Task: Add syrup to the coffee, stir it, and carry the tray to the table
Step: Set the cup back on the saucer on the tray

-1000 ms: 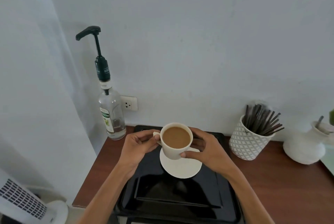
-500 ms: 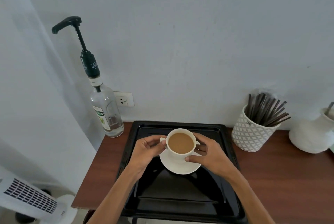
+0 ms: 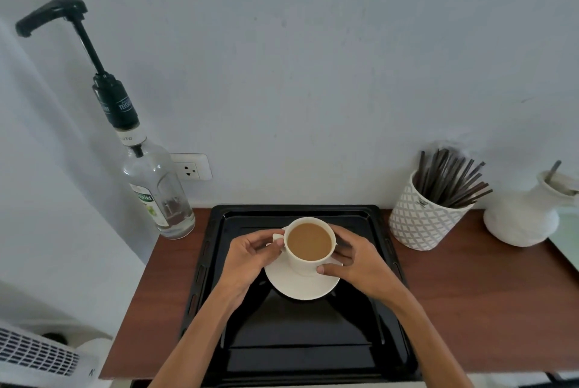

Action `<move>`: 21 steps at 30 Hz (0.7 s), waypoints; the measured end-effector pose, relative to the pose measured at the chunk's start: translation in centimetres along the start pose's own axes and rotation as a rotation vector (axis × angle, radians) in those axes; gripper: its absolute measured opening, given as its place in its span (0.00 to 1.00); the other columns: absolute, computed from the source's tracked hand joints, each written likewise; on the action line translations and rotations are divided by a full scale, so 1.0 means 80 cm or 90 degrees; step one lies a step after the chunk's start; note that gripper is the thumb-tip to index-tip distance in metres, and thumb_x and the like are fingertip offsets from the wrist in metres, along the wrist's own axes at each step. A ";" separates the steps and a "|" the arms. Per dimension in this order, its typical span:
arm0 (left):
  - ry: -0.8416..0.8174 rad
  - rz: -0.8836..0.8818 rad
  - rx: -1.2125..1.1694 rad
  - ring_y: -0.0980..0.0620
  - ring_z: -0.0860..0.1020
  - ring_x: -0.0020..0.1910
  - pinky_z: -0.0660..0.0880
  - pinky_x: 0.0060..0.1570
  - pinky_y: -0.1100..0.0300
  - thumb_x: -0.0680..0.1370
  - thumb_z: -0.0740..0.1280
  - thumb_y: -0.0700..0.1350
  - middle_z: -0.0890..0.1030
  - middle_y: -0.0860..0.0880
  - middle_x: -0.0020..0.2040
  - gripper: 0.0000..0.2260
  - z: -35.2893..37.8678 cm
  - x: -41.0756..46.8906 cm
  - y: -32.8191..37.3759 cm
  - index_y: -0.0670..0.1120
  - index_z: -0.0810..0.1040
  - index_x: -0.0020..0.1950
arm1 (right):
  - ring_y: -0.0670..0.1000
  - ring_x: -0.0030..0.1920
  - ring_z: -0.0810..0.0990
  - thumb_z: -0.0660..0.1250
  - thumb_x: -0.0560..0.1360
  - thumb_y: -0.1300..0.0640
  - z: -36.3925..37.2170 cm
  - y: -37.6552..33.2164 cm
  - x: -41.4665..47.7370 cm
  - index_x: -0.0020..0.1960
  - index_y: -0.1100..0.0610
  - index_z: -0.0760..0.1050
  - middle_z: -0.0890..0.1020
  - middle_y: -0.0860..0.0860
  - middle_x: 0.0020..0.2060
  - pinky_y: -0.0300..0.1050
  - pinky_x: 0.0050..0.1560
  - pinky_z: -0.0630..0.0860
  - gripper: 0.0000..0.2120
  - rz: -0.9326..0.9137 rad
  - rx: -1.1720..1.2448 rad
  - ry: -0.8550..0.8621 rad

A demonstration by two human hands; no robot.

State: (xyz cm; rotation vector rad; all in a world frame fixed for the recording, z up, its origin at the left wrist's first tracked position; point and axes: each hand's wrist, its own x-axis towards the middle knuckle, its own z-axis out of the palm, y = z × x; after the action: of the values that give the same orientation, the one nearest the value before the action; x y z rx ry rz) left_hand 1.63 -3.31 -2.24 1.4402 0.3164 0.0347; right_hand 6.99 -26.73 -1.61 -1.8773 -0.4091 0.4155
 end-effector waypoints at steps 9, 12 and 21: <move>0.012 0.010 0.044 0.47 0.85 0.54 0.79 0.58 0.50 0.78 0.72 0.41 0.88 0.48 0.51 0.06 0.003 -0.001 0.001 0.47 0.87 0.53 | 0.44 0.67 0.79 0.82 0.66 0.60 0.003 -0.001 -0.002 0.71 0.46 0.73 0.82 0.41 0.64 0.46 0.70 0.75 0.37 -0.005 -0.006 0.004; 0.009 0.012 0.040 0.50 0.85 0.52 0.78 0.57 0.50 0.78 0.72 0.41 0.88 0.49 0.51 0.06 0.003 -0.002 0.000 0.47 0.87 0.53 | 0.46 0.64 0.81 0.82 0.67 0.58 -0.008 -0.010 -0.004 0.73 0.46 0.72 0.81 0.45 0.65 0.46 0.67 0.78 0.38 0.016 -0.049 -0.004; 0.025 0.022 0.014 0.50 0.85 0.51 0.77 0.63 0.45 0.79 0.71 0.37 0.89 0.47 0.49 0.06 0.008 0.001 -0.004 0.44 0.86 0.52 | 0.48 0.36 0.81 0.74 0.76 0.54 -0.112 -0.076 -0.040 0.57 0.45 0.82 0.84 0.48 0.39 0.35 0.40 0.73 0.11 -0.007 -0.289 0.273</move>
State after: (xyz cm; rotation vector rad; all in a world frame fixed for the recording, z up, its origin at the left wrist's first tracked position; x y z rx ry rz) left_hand 1.80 -3.94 -2.48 1.4678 0.3241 0.0881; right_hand 7.89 -33.59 7.29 -2.3315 -0.2322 -0.1064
